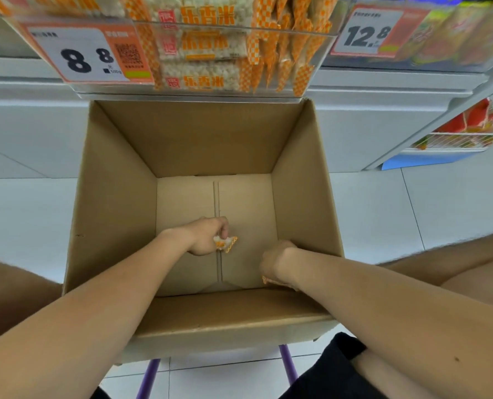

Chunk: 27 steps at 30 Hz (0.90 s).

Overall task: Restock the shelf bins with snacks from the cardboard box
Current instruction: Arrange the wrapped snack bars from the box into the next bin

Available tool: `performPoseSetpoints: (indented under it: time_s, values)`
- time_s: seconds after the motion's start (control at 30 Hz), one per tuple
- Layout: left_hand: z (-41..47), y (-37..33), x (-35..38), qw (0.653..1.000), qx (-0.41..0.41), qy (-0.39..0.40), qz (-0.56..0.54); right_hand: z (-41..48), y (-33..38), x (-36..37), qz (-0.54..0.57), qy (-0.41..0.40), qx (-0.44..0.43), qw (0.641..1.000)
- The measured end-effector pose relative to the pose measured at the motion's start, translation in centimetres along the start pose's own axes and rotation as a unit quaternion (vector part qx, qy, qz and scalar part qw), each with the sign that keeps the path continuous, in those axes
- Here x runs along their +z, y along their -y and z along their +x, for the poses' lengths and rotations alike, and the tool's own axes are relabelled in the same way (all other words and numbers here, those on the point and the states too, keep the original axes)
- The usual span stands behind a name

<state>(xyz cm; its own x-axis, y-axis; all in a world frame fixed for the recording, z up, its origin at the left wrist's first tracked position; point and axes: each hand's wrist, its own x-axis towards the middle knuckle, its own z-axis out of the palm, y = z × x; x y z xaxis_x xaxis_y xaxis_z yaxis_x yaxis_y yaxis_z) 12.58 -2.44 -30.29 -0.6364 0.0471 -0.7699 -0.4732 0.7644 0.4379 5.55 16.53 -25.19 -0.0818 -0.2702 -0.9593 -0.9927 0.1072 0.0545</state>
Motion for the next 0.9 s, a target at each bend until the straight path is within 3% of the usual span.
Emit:
performPoseSetpoints:
  time_s: [0.23,0.33,0.47,0.67,0.9]
  values:
    - [-4.0,-1.3,-1.9,0.998,-0.024,0.052,-0.011,-4.5,-1.5,-1.5,0.128,-0.059,-0.010,0.990]
    - [-5.7,-2.0,-2.5,0.998,-0.020,0.057,-0.007,-5.8,-1.7,-2.0,0.184,-0.120,-0.018,0.975]
    - [-8.9,-3.6,-5.6,0.999,0.006,0.045,0.001,-8.5,-2.6,-3.6,0.269,-0.209,-0.048,0.939]
    - [-15.1,-4.5,-10.8,0.994,0.042,0.023,0.102,-13.7,-3.4,-6.7,0.320,-0.365,-0.100,0.869]
    - [-22.3,-6.3,-15.4,0.988,0.040,-0.077,0.131,-18.7,-3.6,-10.2,0.349,-0.497,-0.137,0.782]
